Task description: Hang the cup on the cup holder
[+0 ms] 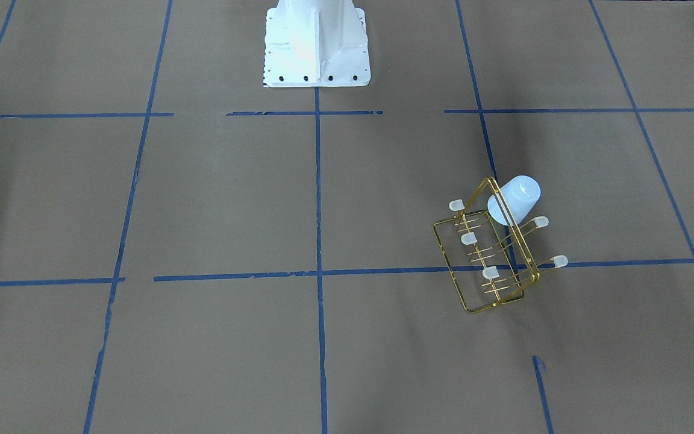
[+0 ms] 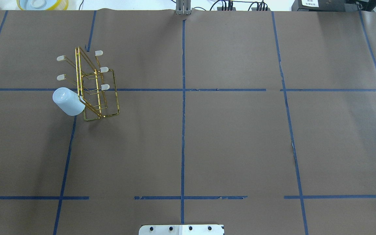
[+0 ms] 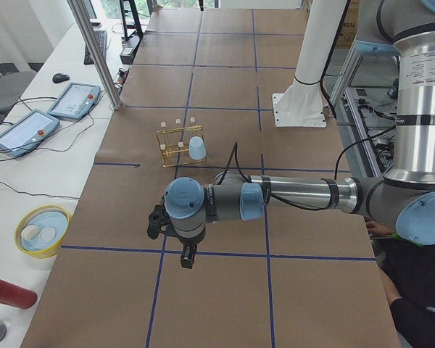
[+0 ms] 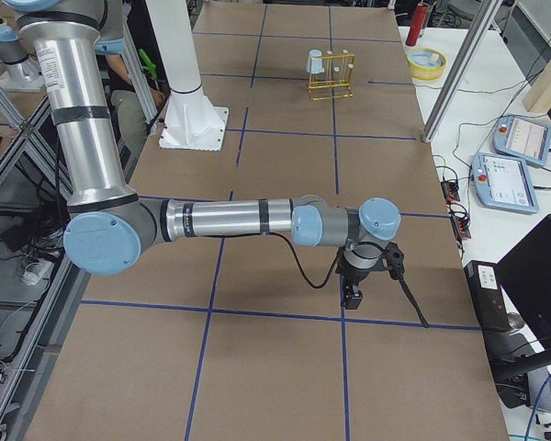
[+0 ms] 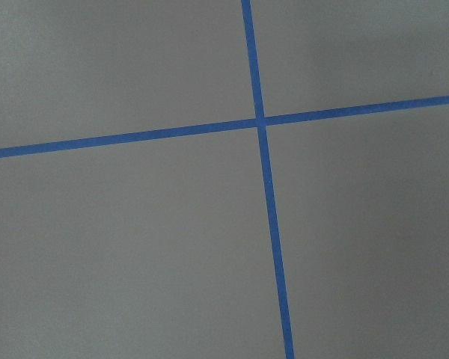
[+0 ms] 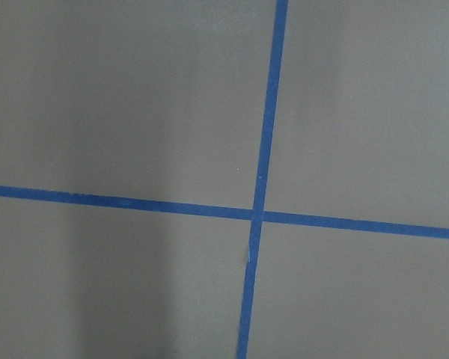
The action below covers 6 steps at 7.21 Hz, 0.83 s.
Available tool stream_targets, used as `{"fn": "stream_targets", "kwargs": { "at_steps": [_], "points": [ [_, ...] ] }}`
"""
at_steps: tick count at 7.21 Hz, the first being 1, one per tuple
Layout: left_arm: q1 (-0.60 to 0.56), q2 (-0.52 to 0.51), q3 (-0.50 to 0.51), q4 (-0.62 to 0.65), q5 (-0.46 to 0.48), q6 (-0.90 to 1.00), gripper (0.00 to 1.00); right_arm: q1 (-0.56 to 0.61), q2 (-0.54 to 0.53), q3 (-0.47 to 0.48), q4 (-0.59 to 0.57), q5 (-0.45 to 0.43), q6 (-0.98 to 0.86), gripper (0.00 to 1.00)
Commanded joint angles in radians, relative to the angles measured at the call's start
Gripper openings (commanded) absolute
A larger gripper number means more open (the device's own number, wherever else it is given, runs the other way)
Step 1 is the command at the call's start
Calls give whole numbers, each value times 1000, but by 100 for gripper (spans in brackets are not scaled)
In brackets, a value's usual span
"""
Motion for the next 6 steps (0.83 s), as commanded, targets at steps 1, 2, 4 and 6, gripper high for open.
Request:
{"fn": "stream_targets", "kwargs": {
  "at_steps": [1,2,4,6],
  "points": [
    [8,11,29,-11,99,-13,100,0,0,0,0,0,0,100],
    [58,11,40,-14,129,-62,100,0,0,0,0,0,0,100],
    [120,11,25,-66,120,-235,100,-2,0,0,0,0,0,100],
    [117,14,1,-65,118,-210,100,0,0,0,0,0,0,100]
  ]
}}
